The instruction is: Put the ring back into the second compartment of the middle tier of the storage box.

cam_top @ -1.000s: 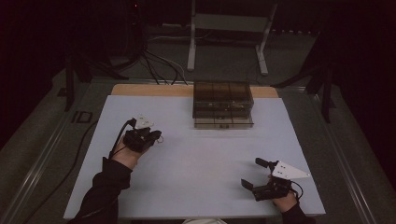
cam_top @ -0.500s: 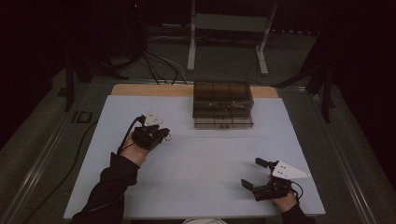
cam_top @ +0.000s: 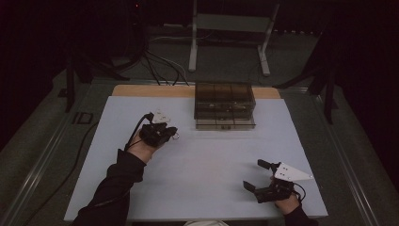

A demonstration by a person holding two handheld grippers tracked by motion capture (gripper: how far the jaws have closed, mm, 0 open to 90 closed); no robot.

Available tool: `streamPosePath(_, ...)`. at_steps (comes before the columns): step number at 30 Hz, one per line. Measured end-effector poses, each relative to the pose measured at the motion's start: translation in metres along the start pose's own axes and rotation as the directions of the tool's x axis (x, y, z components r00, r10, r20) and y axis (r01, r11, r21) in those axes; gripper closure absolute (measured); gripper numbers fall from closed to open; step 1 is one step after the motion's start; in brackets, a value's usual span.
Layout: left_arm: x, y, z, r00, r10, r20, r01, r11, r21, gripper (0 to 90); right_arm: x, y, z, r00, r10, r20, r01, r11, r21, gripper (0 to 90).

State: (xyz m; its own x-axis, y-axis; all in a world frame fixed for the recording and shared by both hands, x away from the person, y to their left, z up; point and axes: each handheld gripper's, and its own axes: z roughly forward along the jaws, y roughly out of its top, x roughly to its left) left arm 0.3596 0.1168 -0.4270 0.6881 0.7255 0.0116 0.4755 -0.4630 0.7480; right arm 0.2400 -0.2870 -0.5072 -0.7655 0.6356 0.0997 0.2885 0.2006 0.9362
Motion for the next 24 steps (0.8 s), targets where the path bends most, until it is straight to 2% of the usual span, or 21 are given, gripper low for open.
streamPosePath(8,-0.006,0.009,0.007,0.9995,0.015,0.028,-0.015,0.9998,-0.013,90.0,0.000,0.000,-0.001,1.0000,0.007,0.002,-0.007,1.000,-0.002,0.0)
streamPosePath(14,-0.008,0.015,0.010,0.9991,0.027,0.034,-0.026,0.9995,-0.016,90.0,-0.001,0.000,-0.001,0.9999,0.013,0.000,-0.013,1.000,-0.004,0.0)
streamPosePath(24,-0.015,0.026,0.019,0.9974,0.050,0.052,-0.049,0.9986,-0.018,90.0,0.000,0.000,0.000,1.0000,0.000,0.005,0.000,1.000,0.004,0.0)
